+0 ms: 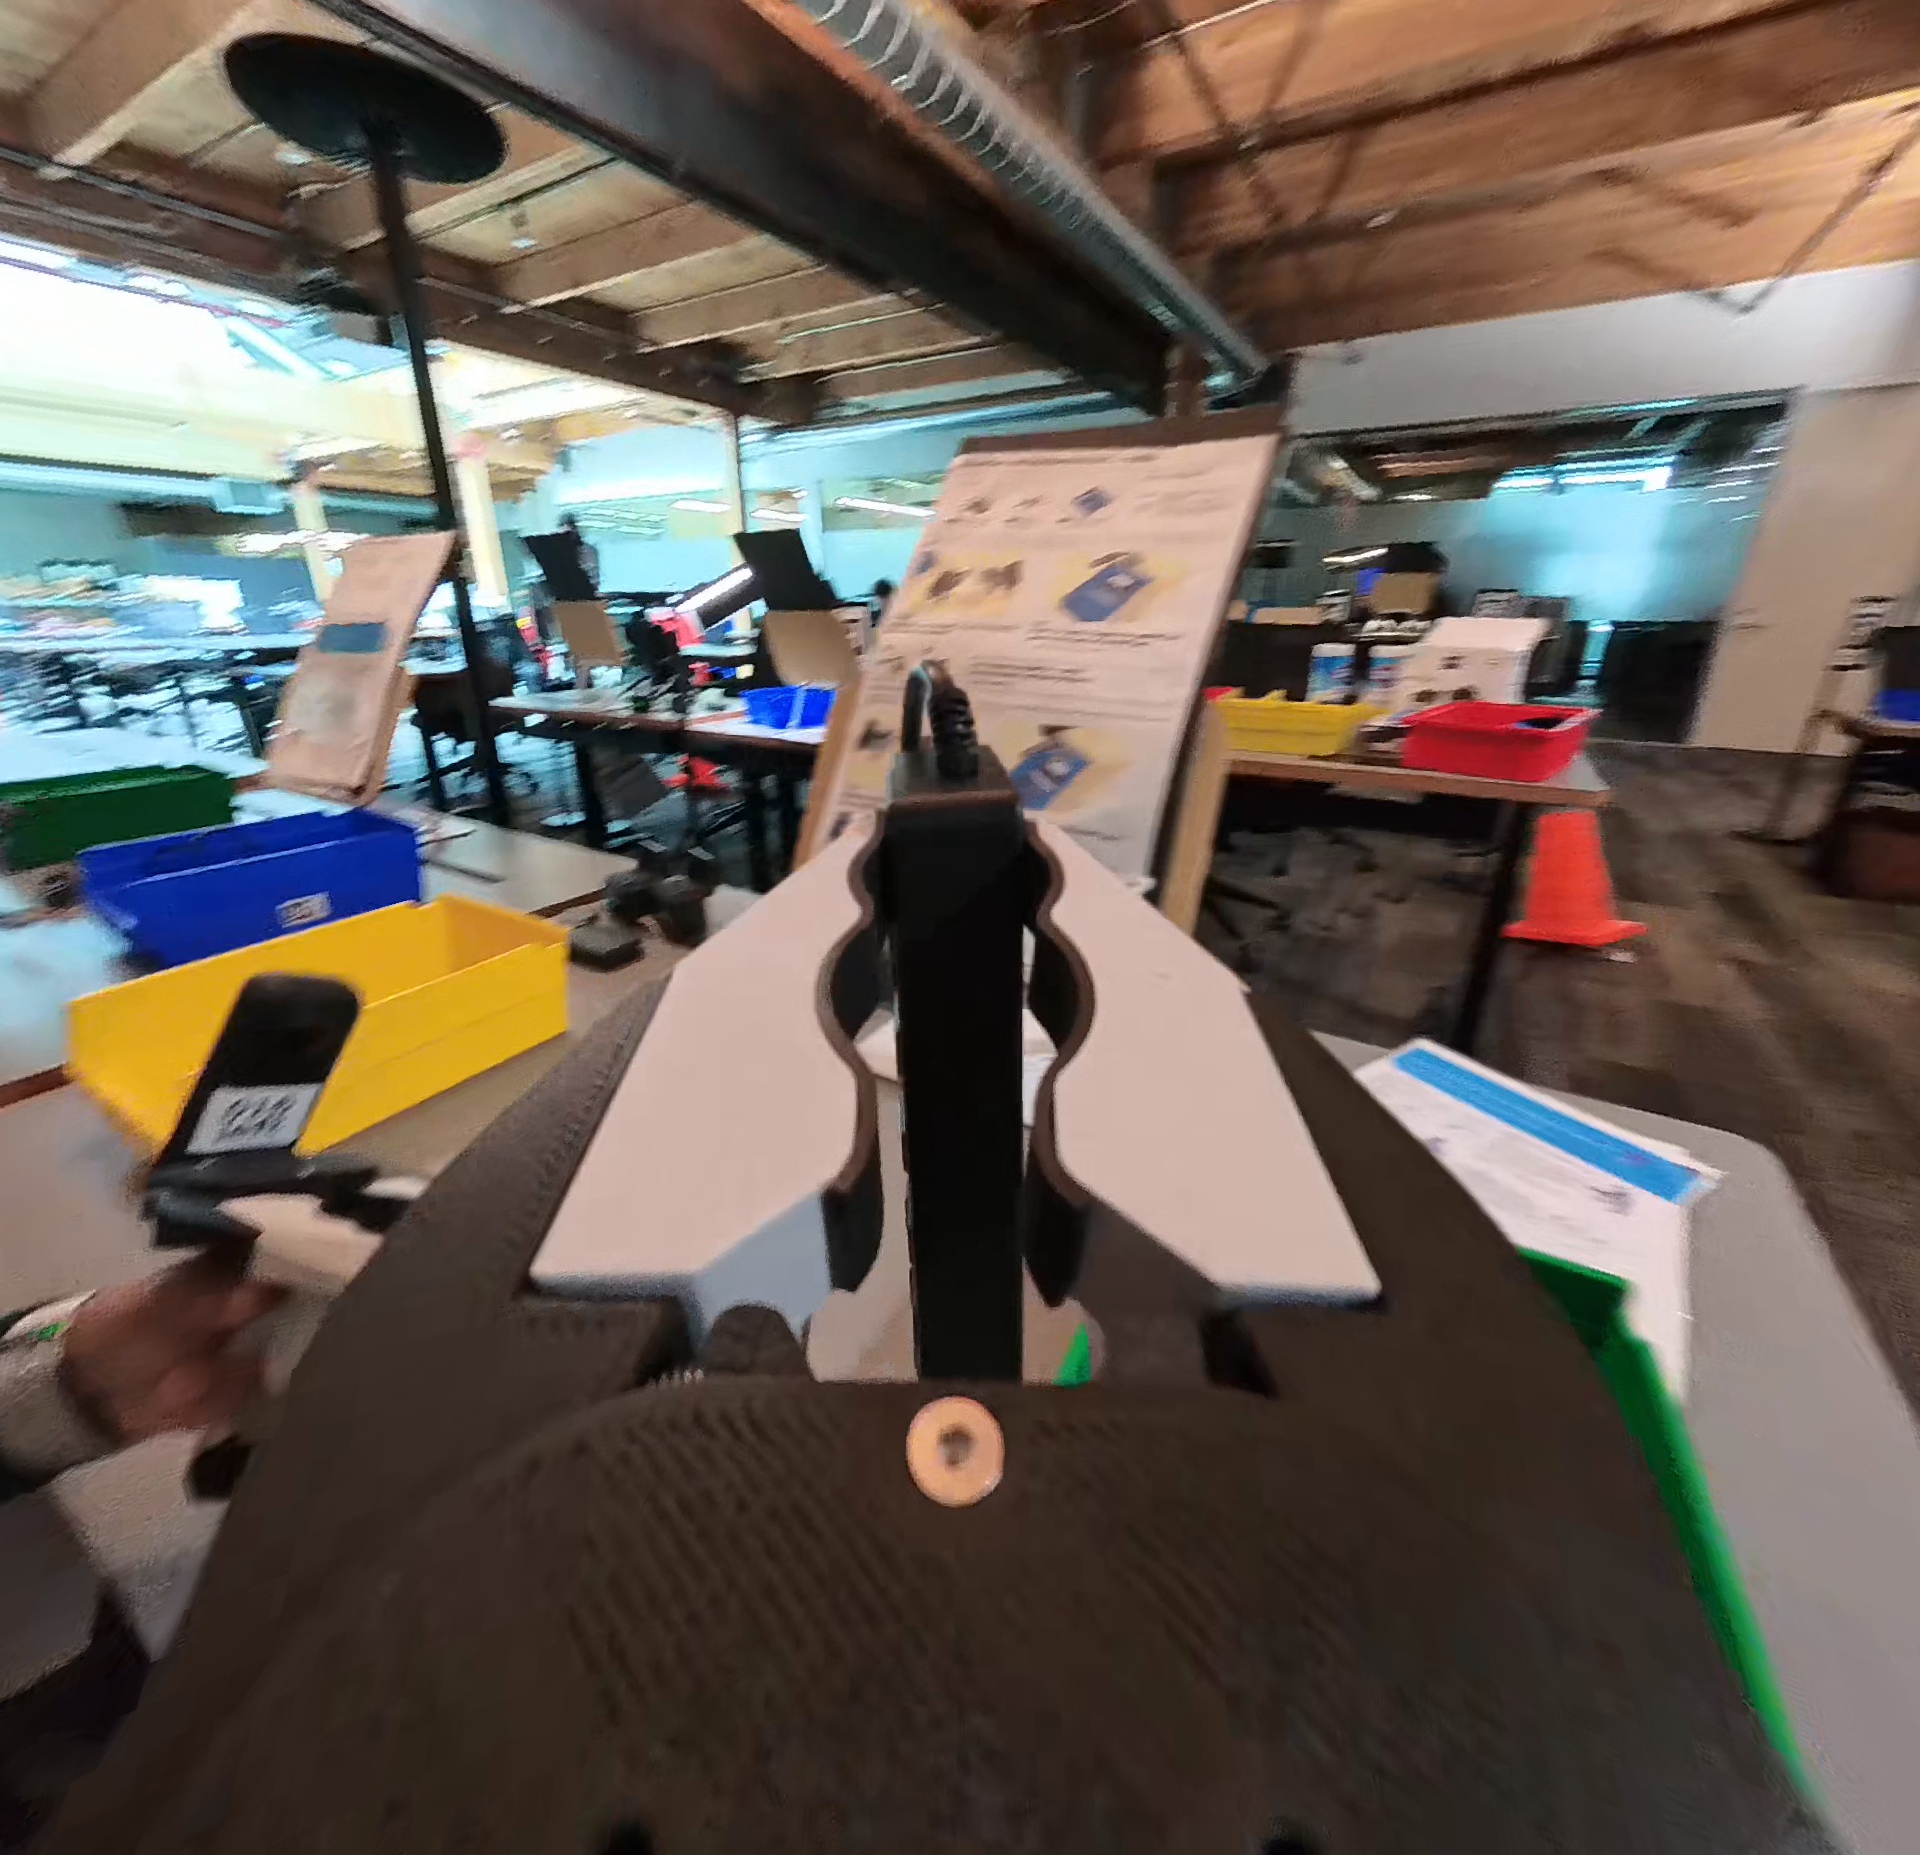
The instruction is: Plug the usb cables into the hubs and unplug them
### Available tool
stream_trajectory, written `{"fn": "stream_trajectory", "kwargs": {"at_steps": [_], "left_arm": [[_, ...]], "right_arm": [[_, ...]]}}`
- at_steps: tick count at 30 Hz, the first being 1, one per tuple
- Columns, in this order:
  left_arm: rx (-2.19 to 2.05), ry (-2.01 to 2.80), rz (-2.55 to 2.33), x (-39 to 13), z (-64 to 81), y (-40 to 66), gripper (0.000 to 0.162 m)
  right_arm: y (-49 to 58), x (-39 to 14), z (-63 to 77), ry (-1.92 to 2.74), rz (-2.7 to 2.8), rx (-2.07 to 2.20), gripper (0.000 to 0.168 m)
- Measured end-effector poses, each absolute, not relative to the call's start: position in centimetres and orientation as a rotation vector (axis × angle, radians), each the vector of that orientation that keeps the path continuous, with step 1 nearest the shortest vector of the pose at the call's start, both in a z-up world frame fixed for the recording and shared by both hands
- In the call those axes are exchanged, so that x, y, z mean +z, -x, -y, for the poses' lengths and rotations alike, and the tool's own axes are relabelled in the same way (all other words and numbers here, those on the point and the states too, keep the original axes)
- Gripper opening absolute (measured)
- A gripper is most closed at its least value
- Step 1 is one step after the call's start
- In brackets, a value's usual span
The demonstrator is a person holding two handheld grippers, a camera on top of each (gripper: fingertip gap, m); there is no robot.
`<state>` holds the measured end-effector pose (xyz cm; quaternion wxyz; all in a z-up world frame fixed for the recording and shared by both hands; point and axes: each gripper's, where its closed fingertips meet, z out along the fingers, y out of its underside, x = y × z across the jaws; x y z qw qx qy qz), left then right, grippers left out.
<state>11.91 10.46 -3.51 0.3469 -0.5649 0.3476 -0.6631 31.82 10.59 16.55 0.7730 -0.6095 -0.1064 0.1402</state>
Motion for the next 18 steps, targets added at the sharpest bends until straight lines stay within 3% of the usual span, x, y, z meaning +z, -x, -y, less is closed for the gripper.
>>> {"fn": "stream_trajectory", "kwargs": {"at_steps": [18], "left_arm": [[-1.518, 1.688, -0.584, -8.7, -11.4, -4.8, 0.025]], "right_arm": [[-43.4, 20.5, -15.1, 1.133, -0.031, 0.248, 0.023]]}}
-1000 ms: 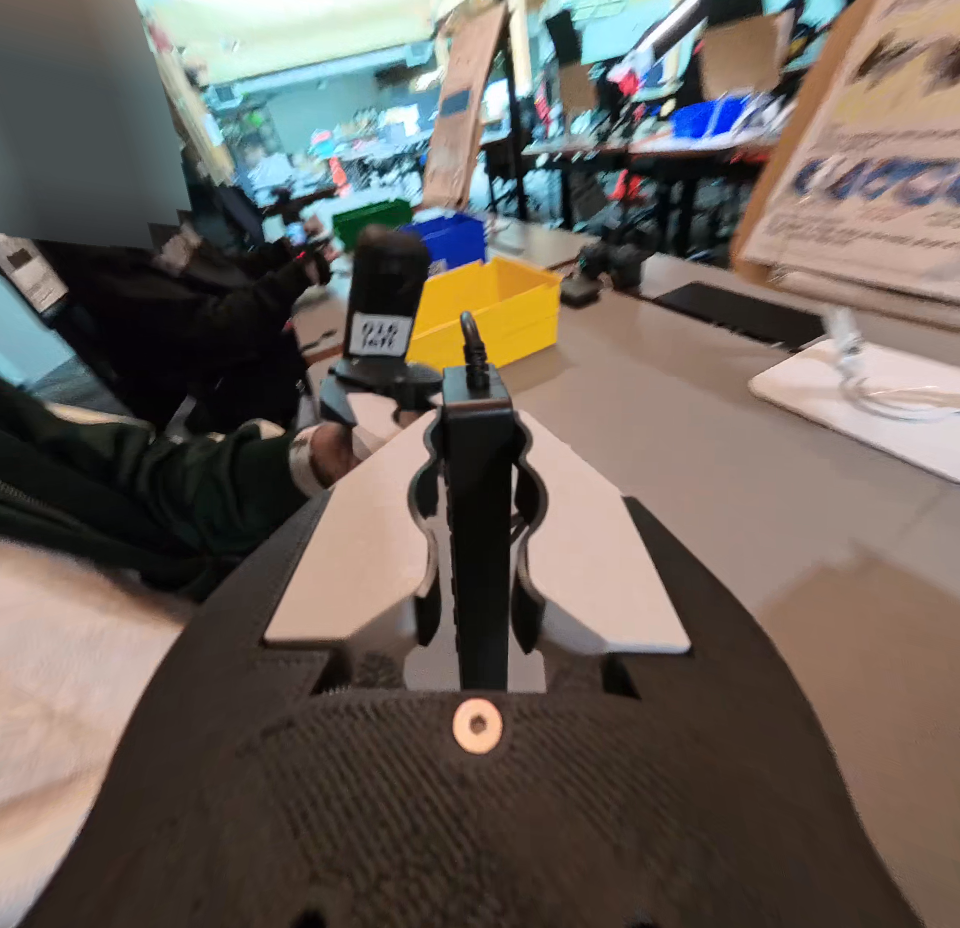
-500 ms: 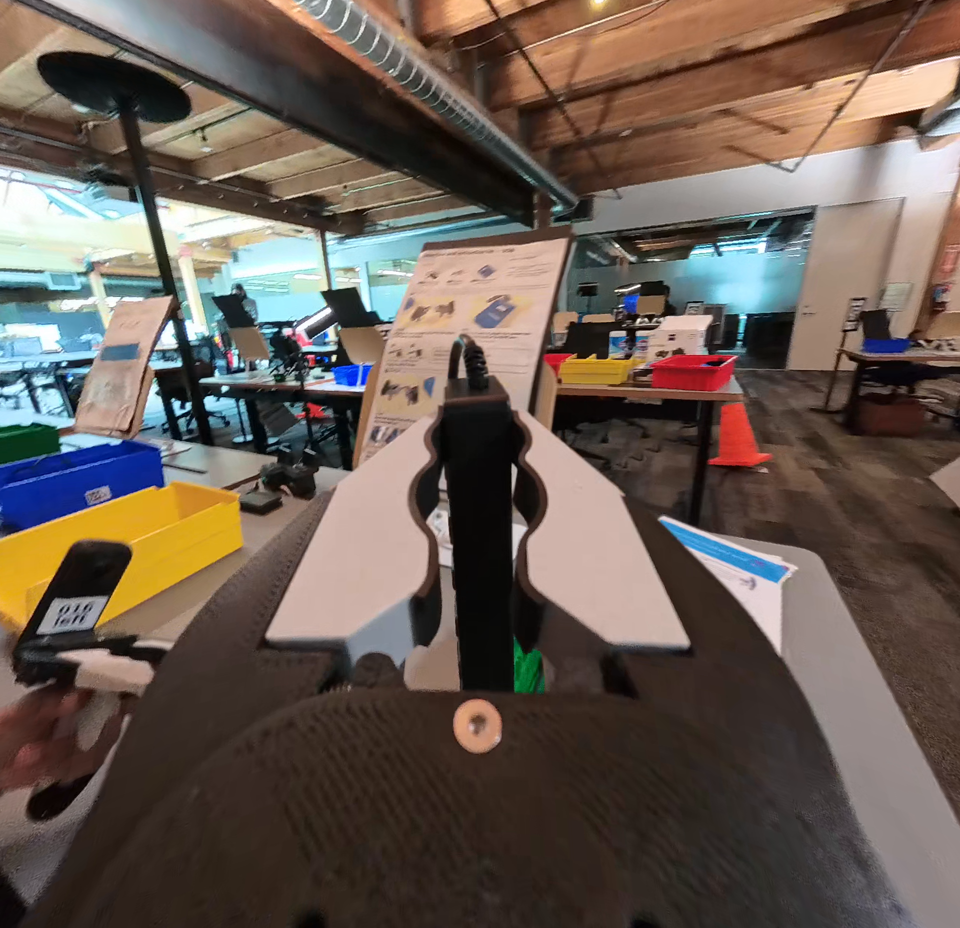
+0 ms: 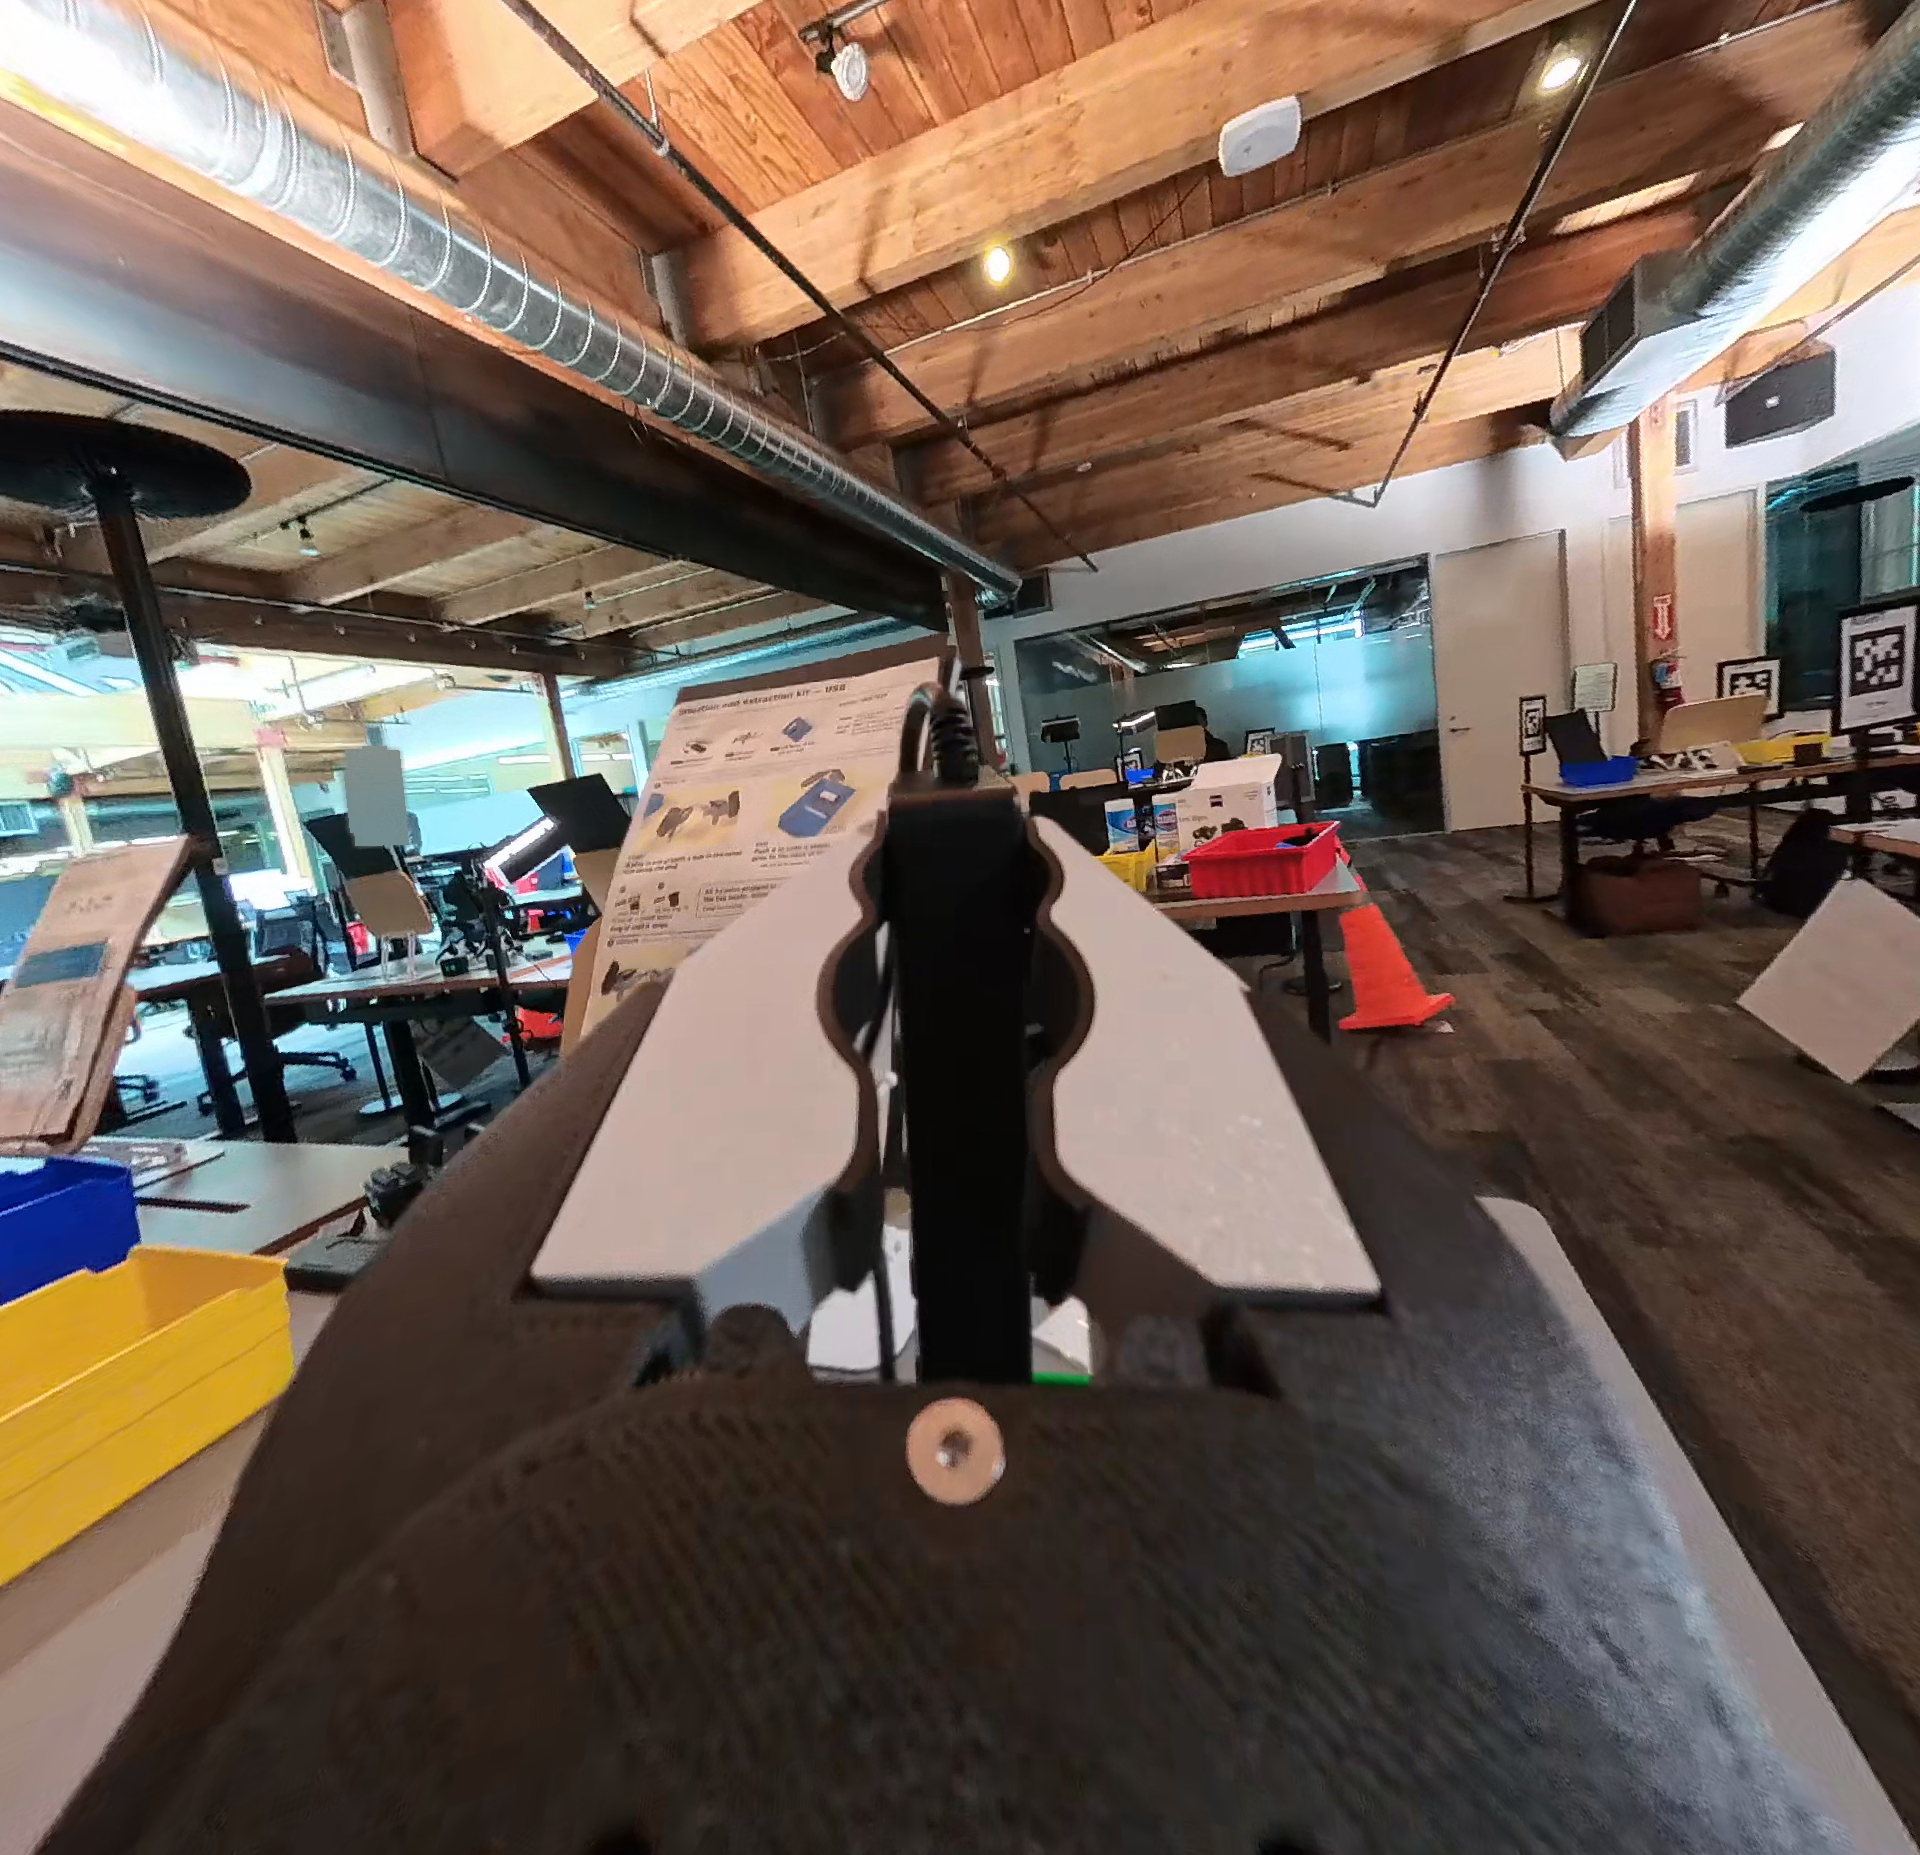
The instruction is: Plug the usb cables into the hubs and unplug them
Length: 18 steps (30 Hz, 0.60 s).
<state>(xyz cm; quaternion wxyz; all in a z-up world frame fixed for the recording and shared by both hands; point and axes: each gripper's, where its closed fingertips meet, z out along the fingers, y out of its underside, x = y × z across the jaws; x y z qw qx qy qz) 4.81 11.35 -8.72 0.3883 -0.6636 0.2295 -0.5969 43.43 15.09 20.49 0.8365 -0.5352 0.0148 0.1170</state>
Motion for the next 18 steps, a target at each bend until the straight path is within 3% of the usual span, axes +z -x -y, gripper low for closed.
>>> {"fn": "stream_trajectory", "kwargs": {"at_steps": [6, 18], "left_arm": [[-1.413, 1.725, -0.515, -9.6, -10.7, -2.7, 0.025], [-1.42, 1.754, -0.463, -10.2, -11.6, -2.0, 0.024]], "right_arm": [[-44.2, 19.3, -19.3, 1.152, -0.041, 0.245, 0.023], [-42.1, 10.2, -27.4, 1.436, -0.017, 0.326, 0.023]]}}
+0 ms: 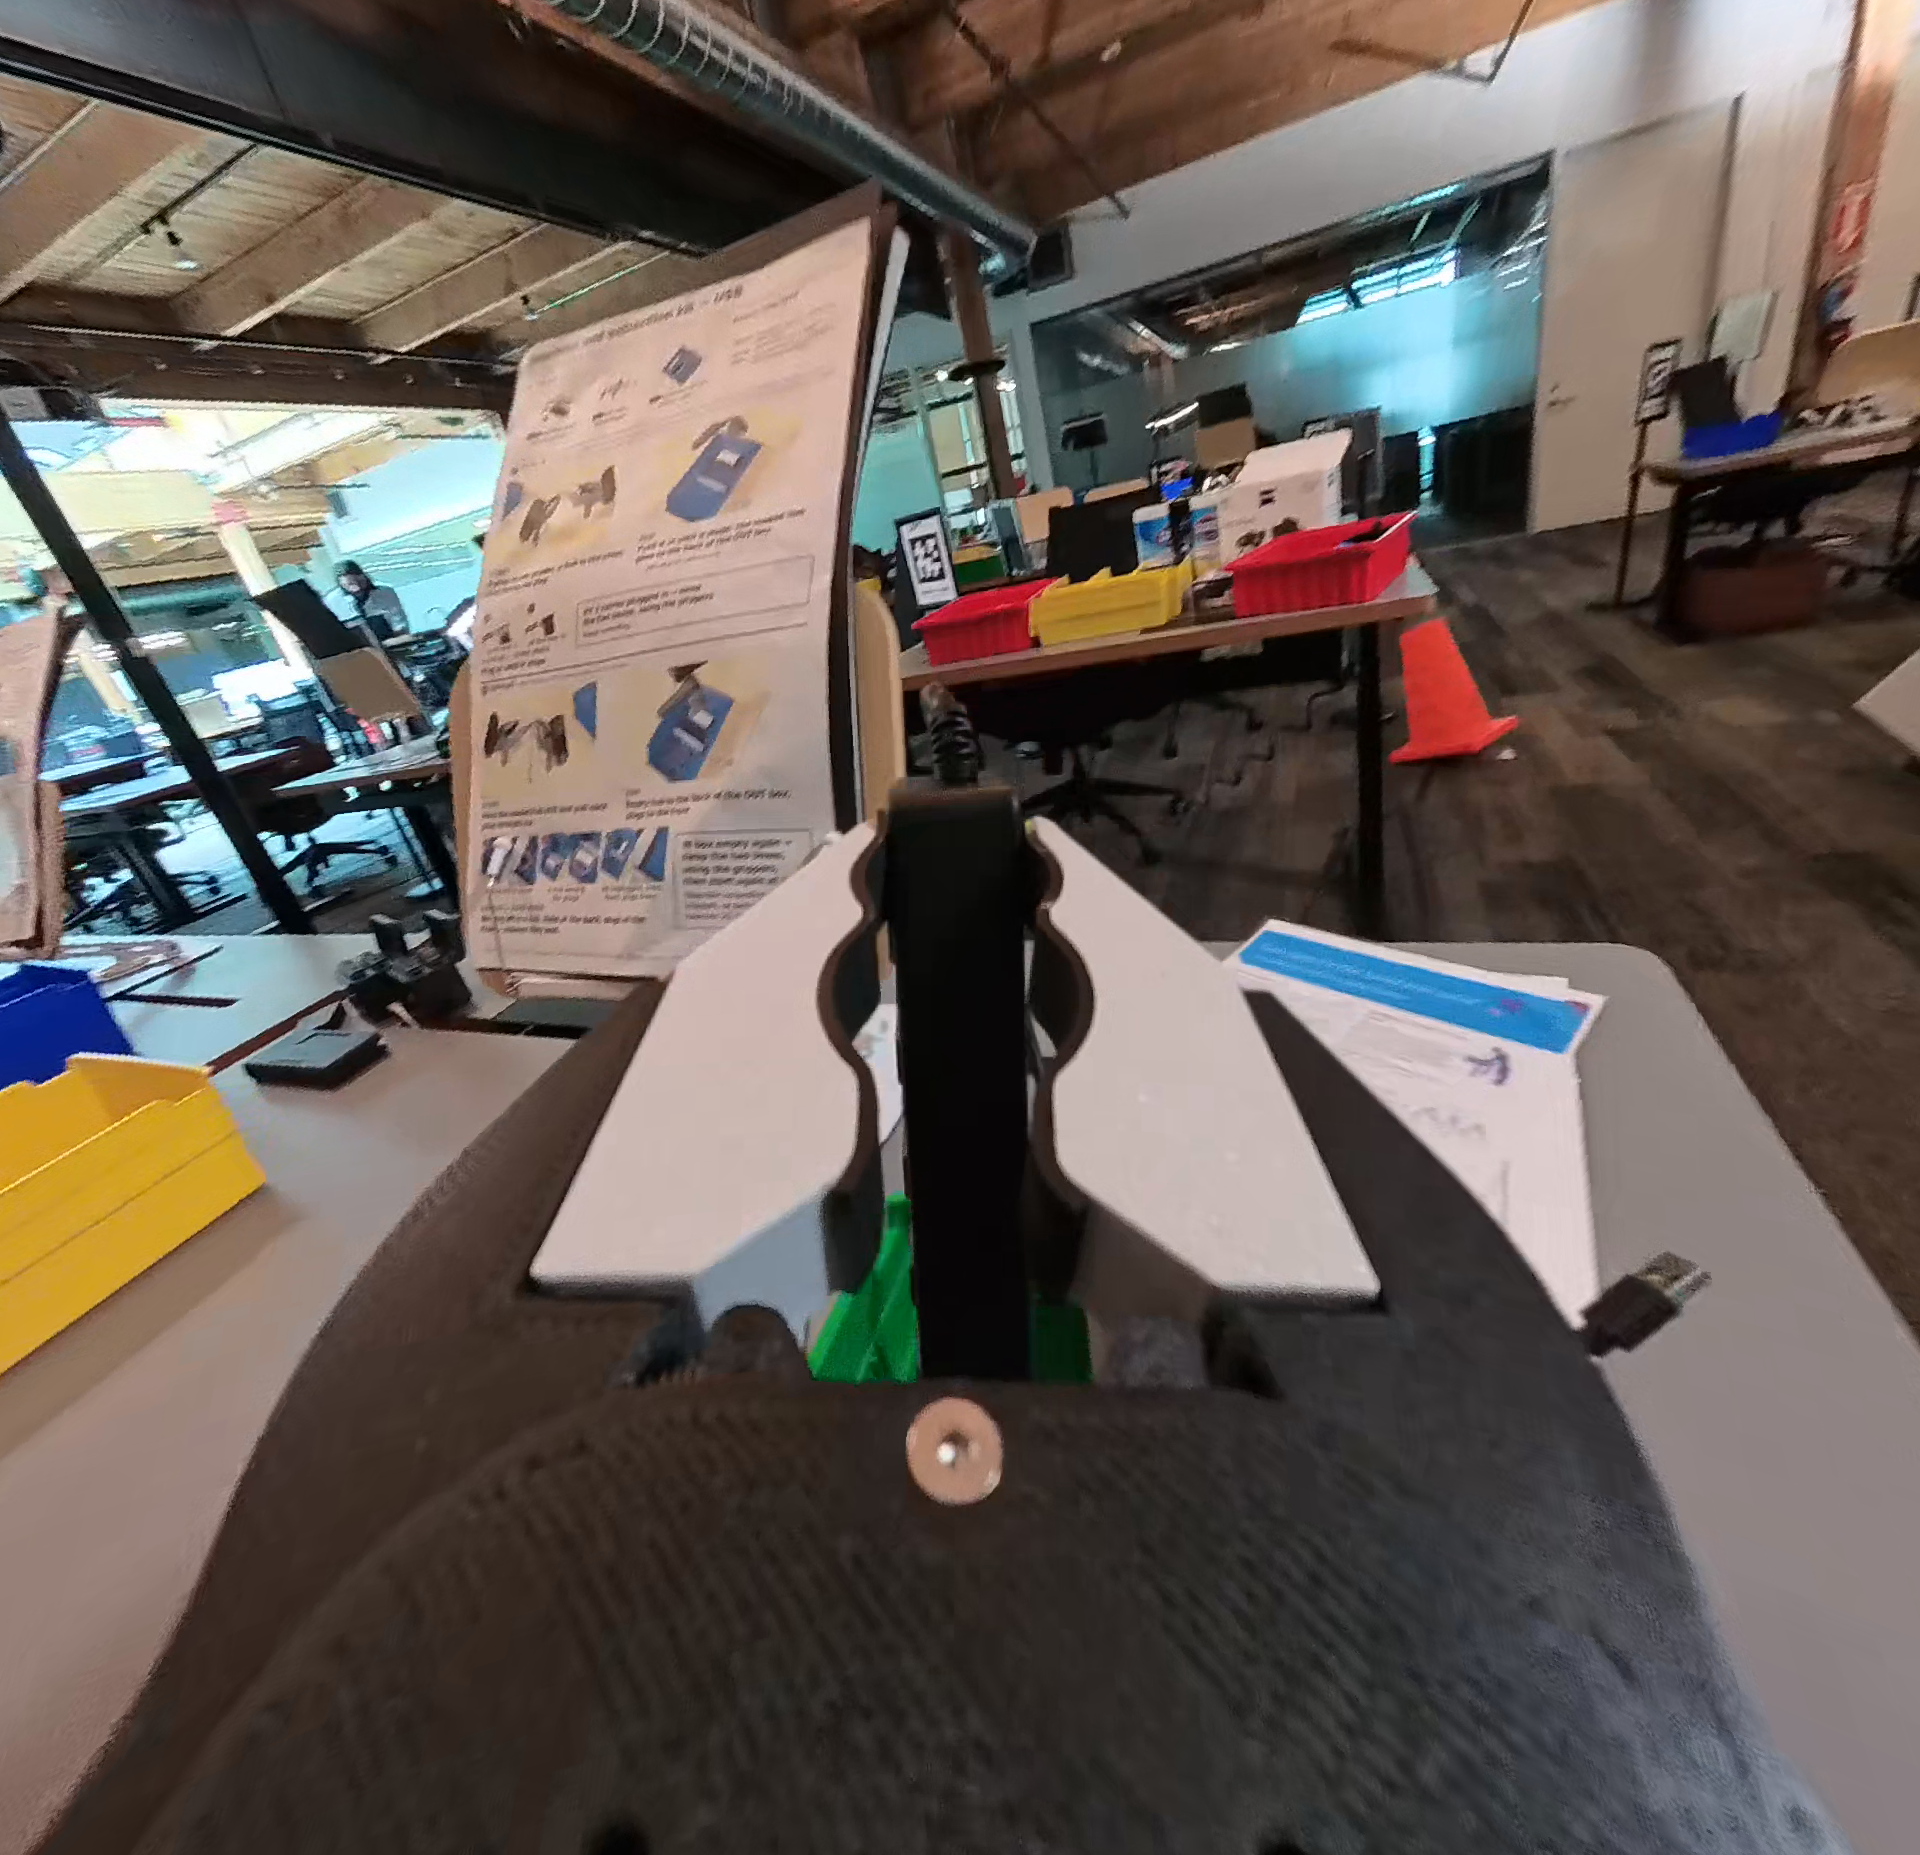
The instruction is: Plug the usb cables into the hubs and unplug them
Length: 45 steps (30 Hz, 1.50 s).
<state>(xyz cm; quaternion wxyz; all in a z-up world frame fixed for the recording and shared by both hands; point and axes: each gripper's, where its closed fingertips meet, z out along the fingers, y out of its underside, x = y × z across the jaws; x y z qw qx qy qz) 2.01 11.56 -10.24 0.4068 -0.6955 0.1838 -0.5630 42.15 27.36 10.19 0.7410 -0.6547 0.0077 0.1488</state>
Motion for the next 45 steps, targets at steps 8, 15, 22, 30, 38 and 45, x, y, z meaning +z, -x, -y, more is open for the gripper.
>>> {"fn": "stream_trajectory", "kwargs": {"at_steps": [8, 15, 22, 30, 38, 45], "left_arm": [[-1.493, 1.759, -0.516, -10.5, -11.9, -3.5, 0.024], [-1.529, 1.759, -0.541, -10.6, -12.1, -4.2, 0.022], [-1.536, 1.765, -0.538, -10.7, -12.2, -4.3, 0.021], [-1.559, 1.769, -0.516, -10.7, -12.4, -4.1, 0.021], [-1.56, 1.773, -0.516, -10.7, -12.5, -4.2, 0.021], [-1.567, 1.777, -0.526, -10.8, -12.6, -4.5, 0.021]], "right_arm": [[-38.4, 11.0, -25.8, 1.348, 0.062, 0.47, 0.023], [-39.7, 7.4, -27.2, 1.428, 0.011, 0.31, 0.023], [-41.9, 2.0, -29.7, 1.517, -0.171, 0.352, 0.023], [-44.5, -1.2, -30.3, 1.63, -0.36, 0.404, 0.024], [-45.6, -4.8, -29.5, 1.89, -0.271, 0.284, 0.054], [-46.5, -6.8, -28.0, 2.072, -0.157, 0.129, 0.067]]}}
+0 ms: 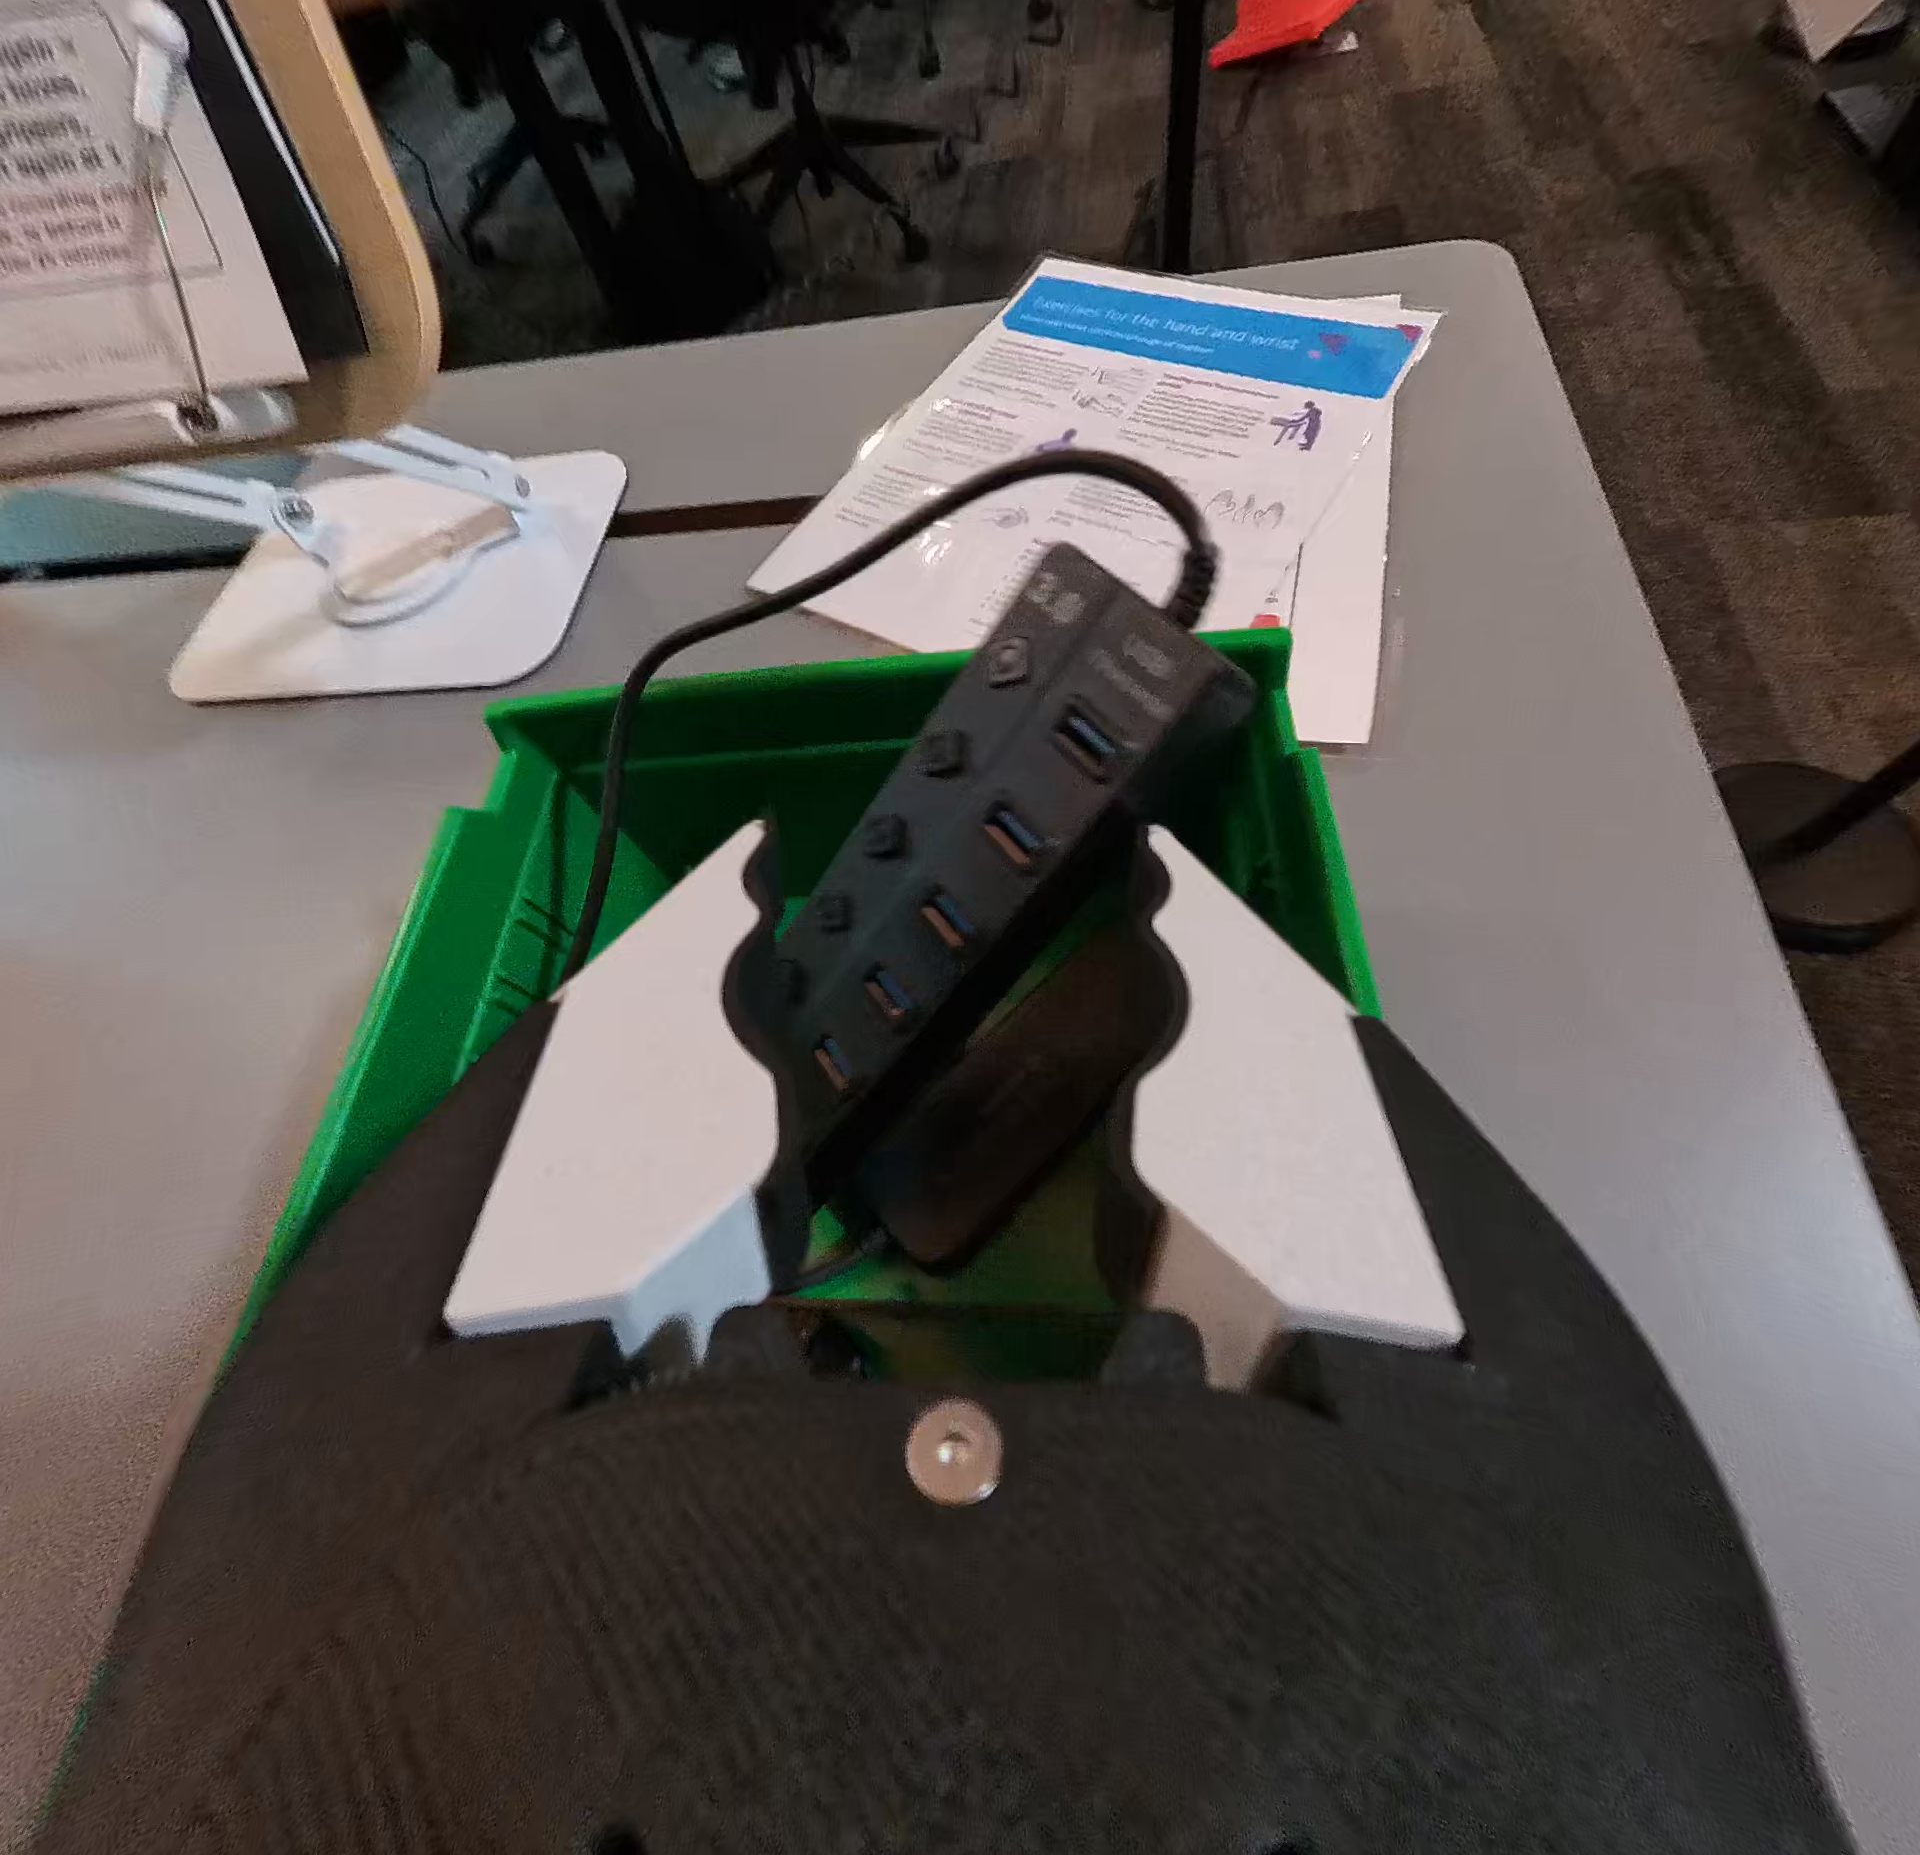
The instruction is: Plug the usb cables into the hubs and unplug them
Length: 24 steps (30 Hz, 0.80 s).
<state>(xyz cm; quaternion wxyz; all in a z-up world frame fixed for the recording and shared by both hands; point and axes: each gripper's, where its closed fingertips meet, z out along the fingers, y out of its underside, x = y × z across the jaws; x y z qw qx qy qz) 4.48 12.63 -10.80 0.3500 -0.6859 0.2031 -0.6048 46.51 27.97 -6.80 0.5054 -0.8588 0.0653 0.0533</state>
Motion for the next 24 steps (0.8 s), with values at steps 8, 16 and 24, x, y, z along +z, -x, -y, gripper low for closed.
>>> {"fn": "stream_trajectory", "kwargs": {"at_steps": [8, 16, 24], "left_arm": [[-1.578, 1.776, -0.542, -10.8, -12.7, -4.9, 0.021], [-1.554, 1.77, -0.552, -10.7, -13.4, -5.5, 0.021], [-1.542, 1.713, -0.548, -9.7, -15.1, -6.5, 0.023]], "right_arm": [[-46.1, -6.4, -26.8, 2.101, -0.039, 0.058, 0.05], [-45.7, -2.0, -25.6, 1.901, -0.078, 0.178, 0.051], [-47.3, 3.0, -19.9, 1.417, -0.19, -0.073, 0.017]]}}
